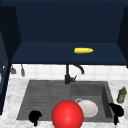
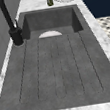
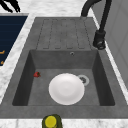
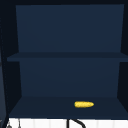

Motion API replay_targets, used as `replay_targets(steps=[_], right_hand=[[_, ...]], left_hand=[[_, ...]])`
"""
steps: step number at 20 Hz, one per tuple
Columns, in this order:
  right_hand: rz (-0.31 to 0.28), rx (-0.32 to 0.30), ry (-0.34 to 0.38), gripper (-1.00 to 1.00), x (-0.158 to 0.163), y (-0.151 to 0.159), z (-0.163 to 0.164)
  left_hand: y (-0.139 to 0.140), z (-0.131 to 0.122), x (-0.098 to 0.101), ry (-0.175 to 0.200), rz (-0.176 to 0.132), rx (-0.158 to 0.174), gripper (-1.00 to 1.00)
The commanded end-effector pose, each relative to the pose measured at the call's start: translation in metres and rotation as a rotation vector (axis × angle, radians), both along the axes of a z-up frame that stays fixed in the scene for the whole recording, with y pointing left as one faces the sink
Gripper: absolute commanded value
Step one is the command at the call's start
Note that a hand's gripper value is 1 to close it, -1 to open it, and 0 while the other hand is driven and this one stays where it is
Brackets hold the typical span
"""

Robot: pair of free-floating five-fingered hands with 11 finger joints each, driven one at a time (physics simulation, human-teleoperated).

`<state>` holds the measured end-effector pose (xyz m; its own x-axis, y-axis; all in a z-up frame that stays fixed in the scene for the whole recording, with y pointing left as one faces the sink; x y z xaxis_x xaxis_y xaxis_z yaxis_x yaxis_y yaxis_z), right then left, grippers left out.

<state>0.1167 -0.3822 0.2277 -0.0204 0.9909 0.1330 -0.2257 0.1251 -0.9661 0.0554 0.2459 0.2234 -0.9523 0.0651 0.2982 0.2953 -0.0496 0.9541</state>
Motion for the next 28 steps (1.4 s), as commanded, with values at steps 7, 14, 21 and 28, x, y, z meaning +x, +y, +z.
replay_targets(steps=[7,14,21,28], right_hand=[[0.002,-0.006,-0.067,-1.00,-0.038,0.069,-0.001],[-0.003,-0.008,-0.102,-1.00,-0.071,0.113,-0.002],[0.026,0.006,-0.086,-1.00,-0.075,0.122,0.000],[0.030,0.019,-0.076,-1.00,-0.075,0.129,0.000]], left_hand=[[0.000,0.000,0.000,0.000,0.000,0.000,0.00],[0.000,0.000,0.000,0.000,0.000,0.000,0.00],[0.000,0.000,0.000,0.000,0.000,0.000,0.00],[0.000,0.000,0.000,0.000,0.000,0.000,0.00]])
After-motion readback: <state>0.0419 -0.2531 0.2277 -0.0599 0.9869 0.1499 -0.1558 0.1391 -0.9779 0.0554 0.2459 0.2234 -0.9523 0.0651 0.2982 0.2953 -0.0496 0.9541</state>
